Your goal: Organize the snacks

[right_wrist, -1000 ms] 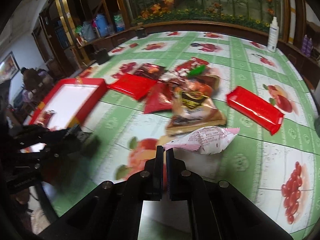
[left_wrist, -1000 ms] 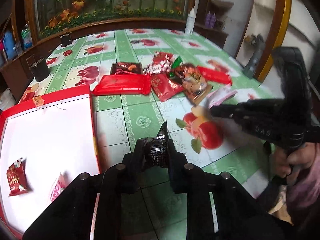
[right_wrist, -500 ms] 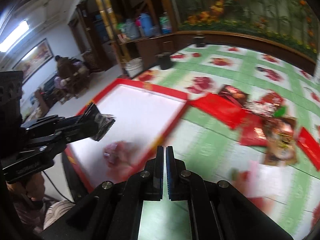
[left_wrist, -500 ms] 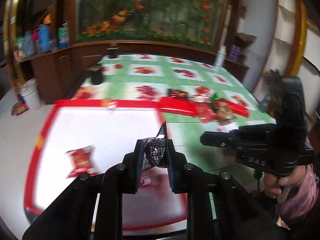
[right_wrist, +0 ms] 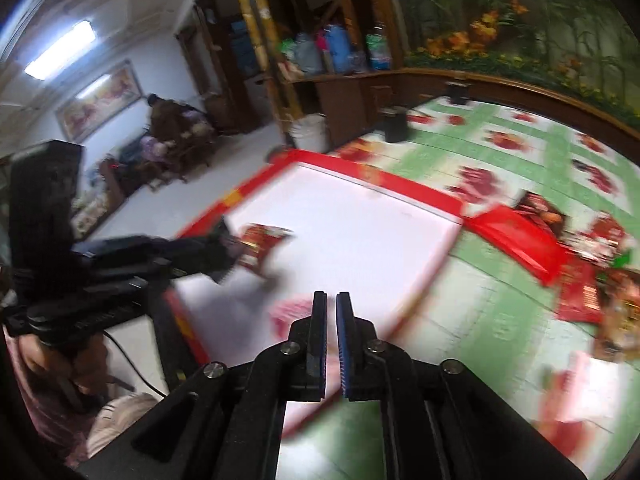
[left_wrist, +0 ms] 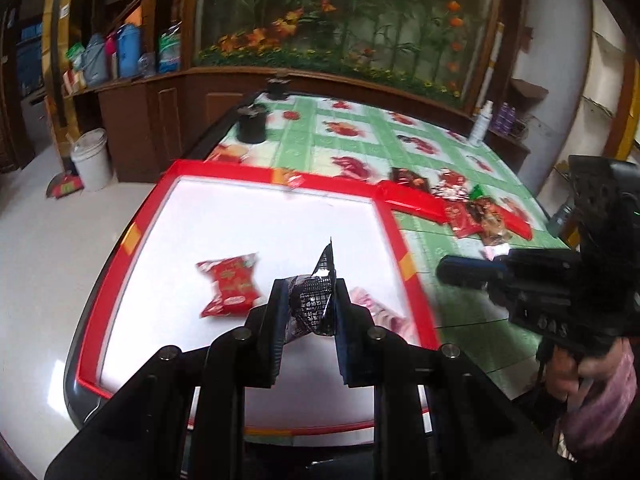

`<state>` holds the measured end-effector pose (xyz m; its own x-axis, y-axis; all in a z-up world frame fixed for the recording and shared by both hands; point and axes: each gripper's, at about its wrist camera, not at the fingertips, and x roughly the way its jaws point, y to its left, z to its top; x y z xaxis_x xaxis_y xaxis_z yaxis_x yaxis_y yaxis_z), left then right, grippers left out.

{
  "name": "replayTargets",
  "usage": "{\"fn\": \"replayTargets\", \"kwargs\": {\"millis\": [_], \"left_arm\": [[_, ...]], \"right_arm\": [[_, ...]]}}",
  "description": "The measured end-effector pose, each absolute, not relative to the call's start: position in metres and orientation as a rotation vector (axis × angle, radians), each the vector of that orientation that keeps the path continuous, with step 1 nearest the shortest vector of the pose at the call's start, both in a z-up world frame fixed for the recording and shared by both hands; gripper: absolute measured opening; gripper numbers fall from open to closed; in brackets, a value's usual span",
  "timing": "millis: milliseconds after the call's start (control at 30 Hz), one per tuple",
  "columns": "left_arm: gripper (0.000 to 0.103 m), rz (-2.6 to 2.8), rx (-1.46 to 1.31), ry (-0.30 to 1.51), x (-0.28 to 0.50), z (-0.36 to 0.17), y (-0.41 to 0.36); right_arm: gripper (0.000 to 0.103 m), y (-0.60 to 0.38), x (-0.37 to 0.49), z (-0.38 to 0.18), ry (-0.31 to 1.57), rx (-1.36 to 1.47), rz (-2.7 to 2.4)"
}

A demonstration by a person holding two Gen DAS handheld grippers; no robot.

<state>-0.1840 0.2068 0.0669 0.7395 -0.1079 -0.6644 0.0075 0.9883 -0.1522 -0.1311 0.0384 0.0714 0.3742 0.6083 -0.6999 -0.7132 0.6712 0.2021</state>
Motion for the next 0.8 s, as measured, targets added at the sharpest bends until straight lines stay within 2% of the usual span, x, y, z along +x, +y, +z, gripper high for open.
{"fn": "replayTargets", "kwargs": {"millis": [67, 133, 200, 300, 467, 567, 633, 700, 767, 800], "left_arm": [[0.019, -0.100, -0.127, 0.730, -0.182, 0.071, 0.197], [0.019, -0.128, -0.116, 0.725, -0.180, 0.073, 0.187], [0.019, -0.164, -0.109, 0.722, -0.177, 0.075, 0.176], [0.019, -0.210, -0.087, 0.723, -0.173, 0.078, 0.156], [0.019, -0.267, -0.053, 0.731, -0.170, 0.082, 0.127], [0.019, -0.275, -0.047, 0.728, -0.173, 0.085, 0.121], [0.019, -0.266, -0.049, 0.728, -0.173, 0.086, 0.122], [0.019, -0.258, -0.058, 0.730, -0.172, 0.086, 0.124], [0.019, -0.250, -0.065, 0.729, -0.172, 0.086, 0.128], [0.019, -0.246, -0.067, 0.727, -0.172, 0.085, 0.129]], "right_arm": [[0.009, 0.011, -0.123, 0.073, 0.821, -0.148, 0.776], [0.022, -0.020, -0.114, 0.071, 0.841, -0.159, 0.693], [0.044, -0.050, -0.107, 0.067, 0.845, -0.205, 0.560], [0.063, -0.088, -0.098, 0.060, 0.861, -0.206, 0.422], [0.072, -0.094, -0.078, 0.046, 0.918, -0.238, 0.372], [0.072, -0.083, -0.069, 0.032, 0.937, -0.305, 0.323], [0.067, -0.083, -0.063, 0.022, 0.967, -0.284, 0.315], [0.055, -0.091, -0.062, 0.019, 0.986, -0.197, 0.336], [0.050, -0.096, -0.063, 0.020, 0.983, -0.182, 0.324], [0.044, -0.095, -0.065, 0.021, 0.980, -0.187, 0.324]]}}
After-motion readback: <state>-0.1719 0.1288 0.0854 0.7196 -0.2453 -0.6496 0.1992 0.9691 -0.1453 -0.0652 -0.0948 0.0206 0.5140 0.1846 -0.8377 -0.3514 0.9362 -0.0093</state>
